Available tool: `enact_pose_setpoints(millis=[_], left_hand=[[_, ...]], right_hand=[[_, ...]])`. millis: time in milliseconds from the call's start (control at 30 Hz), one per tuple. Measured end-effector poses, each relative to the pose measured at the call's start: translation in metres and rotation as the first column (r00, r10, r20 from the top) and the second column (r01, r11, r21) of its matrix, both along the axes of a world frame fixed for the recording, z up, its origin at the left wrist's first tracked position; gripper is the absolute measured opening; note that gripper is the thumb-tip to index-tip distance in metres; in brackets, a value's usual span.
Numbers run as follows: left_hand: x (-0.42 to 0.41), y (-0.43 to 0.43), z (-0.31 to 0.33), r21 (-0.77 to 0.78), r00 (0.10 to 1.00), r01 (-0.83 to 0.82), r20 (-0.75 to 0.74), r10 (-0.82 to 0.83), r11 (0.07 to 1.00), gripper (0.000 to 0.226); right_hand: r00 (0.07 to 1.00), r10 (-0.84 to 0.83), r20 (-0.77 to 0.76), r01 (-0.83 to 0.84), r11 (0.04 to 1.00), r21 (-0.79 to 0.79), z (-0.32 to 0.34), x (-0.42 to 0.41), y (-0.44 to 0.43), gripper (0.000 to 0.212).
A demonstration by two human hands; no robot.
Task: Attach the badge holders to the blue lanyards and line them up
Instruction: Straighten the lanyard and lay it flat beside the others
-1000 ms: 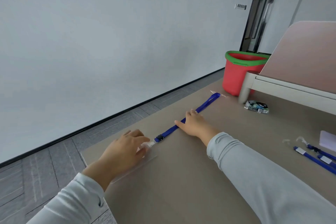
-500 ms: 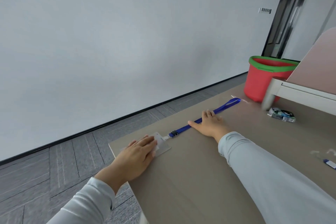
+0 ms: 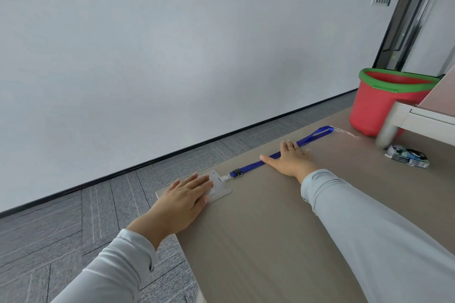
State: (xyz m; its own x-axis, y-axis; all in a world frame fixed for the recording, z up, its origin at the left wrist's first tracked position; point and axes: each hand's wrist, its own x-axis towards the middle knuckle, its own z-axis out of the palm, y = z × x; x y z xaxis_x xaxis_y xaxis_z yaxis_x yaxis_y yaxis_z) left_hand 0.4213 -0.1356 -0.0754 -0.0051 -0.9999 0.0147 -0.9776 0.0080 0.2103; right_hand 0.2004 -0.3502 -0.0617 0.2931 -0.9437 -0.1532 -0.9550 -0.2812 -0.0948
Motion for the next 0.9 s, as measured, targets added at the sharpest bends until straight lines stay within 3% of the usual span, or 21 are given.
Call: enact_pose_setpoints(millis=[133,533,600,700,833,900], left_hand=[[0.0018,-0.0012,-0.0013,-0.012,1.000,-0.014,-0.013,0.013,1.000,0.115],[0.0066,-0.0007,-0.0041,-0.010,0.999,-0.047,0.013,0.047,0.999,0.109],[0.0045,-0.0011,-0.0052,-0.016,0.999,-0.044,0.019,0.044,0.999,0.104],[0.0034,-0.0008,-0.0040,-0.014,0.998,-0.048,0.029,0.049,0.999,0.077],[0.0042,0.0021,-0.0013,0.003,0.999,-0.048,0.024,0.048,0.999,0.107],[0.0038,0.0019,-0.0004,0.007,0.999,-0.051,0.019,0.051,0.999,0.112]], right_hand=[[1.000,-0.001,0.006,0.001,1.000,0.002,-0.0015,0.0024,-0.0029,0.103],[1.000,0.021,0.004,-0.021,1.000,-0.013,-0.0040,0.0031,-0.0075,0.101],[1.000,0.018,0.011,-0.018,1.000,-0.018,-0.0047,0.0029,-0.0072,0.100],[1.000,0.013,0.022,-0.013,1.000,-0.022,-0.0057,0.0029,-0.0073,0.100],[0.999,0.012,0.032,-0.011,1.000,-0.026,-0.0064,0.0028,-0.0074,0.099],[0.999,0.017,0.045,-0.015,0.999,-0.030,-0.0064,0.0022,-0.0071,0.098]])
